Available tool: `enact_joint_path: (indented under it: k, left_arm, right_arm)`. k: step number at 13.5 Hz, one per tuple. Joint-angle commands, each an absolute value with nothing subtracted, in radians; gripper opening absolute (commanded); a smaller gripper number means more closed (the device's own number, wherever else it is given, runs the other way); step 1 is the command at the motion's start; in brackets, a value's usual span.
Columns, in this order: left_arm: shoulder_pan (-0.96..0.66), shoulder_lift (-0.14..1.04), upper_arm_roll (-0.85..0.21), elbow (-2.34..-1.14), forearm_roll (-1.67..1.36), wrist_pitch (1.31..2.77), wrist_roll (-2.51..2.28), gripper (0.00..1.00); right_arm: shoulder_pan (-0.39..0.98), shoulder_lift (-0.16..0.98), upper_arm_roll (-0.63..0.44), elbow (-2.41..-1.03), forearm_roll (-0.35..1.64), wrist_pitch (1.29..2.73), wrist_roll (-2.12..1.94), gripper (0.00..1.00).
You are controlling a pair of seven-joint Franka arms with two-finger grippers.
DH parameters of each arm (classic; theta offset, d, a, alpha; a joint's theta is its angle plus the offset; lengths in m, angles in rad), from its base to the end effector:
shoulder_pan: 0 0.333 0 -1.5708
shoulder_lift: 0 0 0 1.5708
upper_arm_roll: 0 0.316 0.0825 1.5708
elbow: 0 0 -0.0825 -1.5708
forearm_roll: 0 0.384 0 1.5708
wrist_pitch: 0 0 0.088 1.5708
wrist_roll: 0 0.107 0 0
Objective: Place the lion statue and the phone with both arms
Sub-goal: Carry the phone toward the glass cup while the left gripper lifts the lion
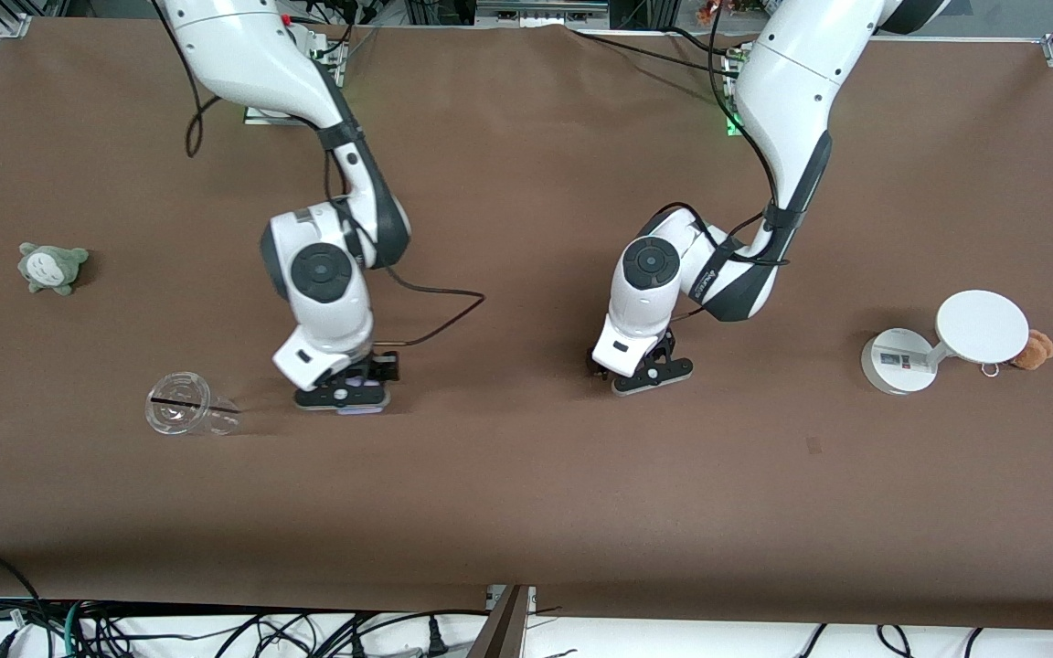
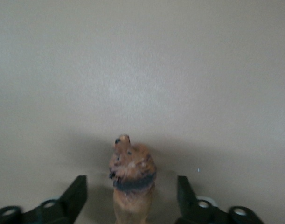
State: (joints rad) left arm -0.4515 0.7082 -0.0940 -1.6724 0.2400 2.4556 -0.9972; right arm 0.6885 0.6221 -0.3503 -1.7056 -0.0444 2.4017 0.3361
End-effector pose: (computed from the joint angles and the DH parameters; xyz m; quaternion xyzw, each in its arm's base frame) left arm 0.5926 -0.3512 0.1998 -0.9870 -0.1475 -0.0635 0.0073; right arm 0.6371 0.2526 0.2595 0.9906 0.0523 0.0882 0.0904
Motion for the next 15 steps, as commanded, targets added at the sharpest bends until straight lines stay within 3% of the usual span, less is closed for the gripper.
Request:
enact_joint_path:
  k: [1,2,3,4,10,15]
  left_arm:
    - [-0.453,0.71,-0.089,-1.638,0.27,2.436,-1.017,0.45]
    - [-0.453,0.71,-0.089,-1.637,0.271,2.436,-1.017,0.21]
    - [-0.451,0.71,-0.087,-1.638,0.273,2.436,-1.014,0.05]
    - [-0.451,0.71,-0.087,-1.638,0.273,2.436,-1.014,0.0]
    - [-0.424,0.683,-0.084,-1.64,0.275,2.399,-0.993,0.0]
    - [-0.238,0.606,-0.094,-1.658,0.268,2.358,-0.631,0.0]
  right_arm:
    - [0.649,0.575,-0.38,-1.822,-0.045,2.521,0.243,0.76]
    - [0.617,0.584,-0.379,-1.839,-0.041,2.569,0.224,0.78]
    - [0.591,0.597,-0.376,-1.85,-0.041,2.61,0.207,0.78]
    - [0.583,0.601,-0.374,-1.853,-0.041,2.631,0.203,0.78]
    - [0.584,0.617,-0.371,-1.897,-0.011,2.713,0.202,0.77]
    - [0.58,0.63,-0.342,-1.894,0.015,2.74,0.219,0.77]
